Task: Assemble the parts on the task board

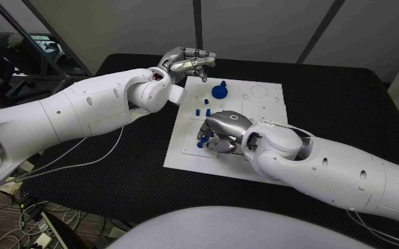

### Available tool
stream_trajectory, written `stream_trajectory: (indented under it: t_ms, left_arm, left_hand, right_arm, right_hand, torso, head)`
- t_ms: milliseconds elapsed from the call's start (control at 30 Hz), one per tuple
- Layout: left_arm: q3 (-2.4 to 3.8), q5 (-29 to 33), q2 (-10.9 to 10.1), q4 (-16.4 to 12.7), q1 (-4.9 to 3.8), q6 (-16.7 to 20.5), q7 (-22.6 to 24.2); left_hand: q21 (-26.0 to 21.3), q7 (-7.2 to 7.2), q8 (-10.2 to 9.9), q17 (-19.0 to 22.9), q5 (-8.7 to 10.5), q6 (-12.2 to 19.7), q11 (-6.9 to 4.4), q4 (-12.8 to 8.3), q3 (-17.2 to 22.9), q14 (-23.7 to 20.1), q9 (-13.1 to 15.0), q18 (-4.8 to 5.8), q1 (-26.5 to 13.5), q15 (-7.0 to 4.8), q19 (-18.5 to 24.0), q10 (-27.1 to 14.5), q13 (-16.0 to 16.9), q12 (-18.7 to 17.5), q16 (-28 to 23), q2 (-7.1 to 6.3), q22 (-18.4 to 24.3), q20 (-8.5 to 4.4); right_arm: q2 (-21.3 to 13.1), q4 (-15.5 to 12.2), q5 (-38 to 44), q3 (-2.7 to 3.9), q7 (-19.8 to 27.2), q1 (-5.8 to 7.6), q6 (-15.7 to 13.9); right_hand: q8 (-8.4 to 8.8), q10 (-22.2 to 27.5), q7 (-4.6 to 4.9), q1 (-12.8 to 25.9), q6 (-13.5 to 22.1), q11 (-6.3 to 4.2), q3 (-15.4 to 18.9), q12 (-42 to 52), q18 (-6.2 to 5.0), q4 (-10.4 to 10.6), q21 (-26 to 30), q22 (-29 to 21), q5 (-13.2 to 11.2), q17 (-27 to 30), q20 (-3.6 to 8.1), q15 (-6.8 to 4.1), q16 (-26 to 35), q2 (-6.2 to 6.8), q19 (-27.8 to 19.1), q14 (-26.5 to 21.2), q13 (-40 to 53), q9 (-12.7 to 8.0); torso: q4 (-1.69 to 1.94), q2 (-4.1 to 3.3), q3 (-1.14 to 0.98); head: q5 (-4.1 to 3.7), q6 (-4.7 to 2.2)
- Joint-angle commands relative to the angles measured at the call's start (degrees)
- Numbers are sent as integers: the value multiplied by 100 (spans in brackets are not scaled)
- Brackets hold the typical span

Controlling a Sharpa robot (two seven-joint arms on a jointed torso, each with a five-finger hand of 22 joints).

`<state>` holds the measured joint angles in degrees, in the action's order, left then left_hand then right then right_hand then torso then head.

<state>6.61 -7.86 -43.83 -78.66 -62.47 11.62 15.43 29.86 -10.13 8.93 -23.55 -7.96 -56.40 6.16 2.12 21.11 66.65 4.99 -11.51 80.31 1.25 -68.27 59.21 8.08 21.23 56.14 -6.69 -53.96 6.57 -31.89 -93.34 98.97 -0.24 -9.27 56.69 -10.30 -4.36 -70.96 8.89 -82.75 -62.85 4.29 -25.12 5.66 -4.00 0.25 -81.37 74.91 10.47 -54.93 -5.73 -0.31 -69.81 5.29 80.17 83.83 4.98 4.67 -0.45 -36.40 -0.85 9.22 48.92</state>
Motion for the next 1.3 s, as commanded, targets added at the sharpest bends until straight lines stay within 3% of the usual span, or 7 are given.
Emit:
stream_trajectory:
  t_ms: [33, 167, 367, 1033, 1133, 1233, 1300]
  left_arm:
    - [4, 14, 9, -3, -12, -40, 7]
    - [4, 14, 6, -3, -12, -39, 2]
    - [4, 14, 4, -3, -13, -44, -4]
    - [3, 14, 16, 33, -11, -83, -28]
    - [1, 14, 18, 46, -11, -87, -32]
    - [-3, 14, 12, 53, -11, -88, -36]
    - [-19, 14, 0, 55, -10, -89, -40]
  left_hand:
    - [-30, -11, 18, 6, 26, 31, -10, 7, -30, -45, -8, 107, -53, 14, 28, -38, 6, 33, -27, -1, 6, 26]
    - [-30, -11, 18, 6, 26, 31, -10, 7, -30, -45, -8, 107, -53, 14, 28, -38, 6, 33, -27, -1, 6, 26]
    - [-30, -11, 18, 6, 26, 31, -10, 7, -30, -45, -8, 107, -53, 14, 28, -38, 6, 33, -27, -1, 6, 26]
    - [-37, -13, 24, 13, 26, 34, -8, 12, -38, -48, -10, 107, -56, 15, 26, -48, 9, 47, -24, 4, 14, 28]
    - [-42, -16, 25, 17, 27, 40, -5, 18, -46, -50, -11, 107, -64, 18, 25, -57, 10, 55, -23, 2, 18, 30]
    - [-42, -16, 25, 17, 27, 40, -5, 18, -46, -50, -11, 107, -64, 18, 25, -57, 10, 55, -23, 2, 18, 30]
    - [-42, -16, 25, 17, 27, 40, -5, 18, -46, -50, -11, 107, -64, 18, 25, -57, 10, 55, -23, 2, 18, 30]
  right_arm:
    - [8, 5, 23, -51, 59, -2, 120]
    - [6, 18, -20, -109, 126, -2, 81]
    - [-1, 21, -76, -135, 224, -2, -109]
    - [-447, -370, -445, -134, 641, -6, -1506]
    - [-711, -566, -534, -114, 623, 3, -1557]
    - [-1040, -748, -792, -14, 546, 26, -1540]
    - [-1395, -899, -1186, 50, 406, 70, -1475]
  right_hand:
    - [45, 80, 29, 98, 51, 47, -2, -56, 64, 32, 49, 232, 32, 21, -26, 22, 9, 23, -36, 81, -27, -26]
    - [95, 466, 111, 310, 329, 151, 84, -214, 10, 128, 216, 12, 56, 198, -99, 120, 110, 167, -221, 29, -118, -86]
    - [80, 1052, 96, 449, 720, 221, 293, -173, -111, 179, 592, -455, 21, 551, -175, 172, 339, 306, -598, -76, -131, -91]
    - [68, 1629, 97, 363, 1148, 255, 834, 184, -220, 146, 1043, -956, 107, 1059, -210, 201, 655, 199, -941, -240, -89, -78]
    - [49, 1569, 108, 334, 1106, 242, 862, 292, -221, 136, 1052, -963, 131, 1096, -201, 190, 678, 166, -930, -233, -80, -66]
    - [12, 1331, 131, 335, 993, 228, 878, 471, -202, 158, 995, -891, 159, 1048, -188, 176, 645, 121, -850, -181, -60, -46]
    - [-61, 907, 176, 373, 815, 198, 869, 683, -157, 217, 844, -704, 178, 893, -177, 156, 542, 76, -688, -117, -11, -16]
  torso:
    - [0, 0, 2]
    - [-3, 1, 5]
    - [-6, 3, 0]
    - [-18, 11, -6]
    - [-22, 18, -1]
    - [-36, 26, 3]
    - [-59, 38, 1]
  head:
    - [7, 8]
    - [11, 9]
    - [19, 7]
    - [-43, -92]
    - [-81, -126]
    - [-138, -167]
    - [-271, -216]
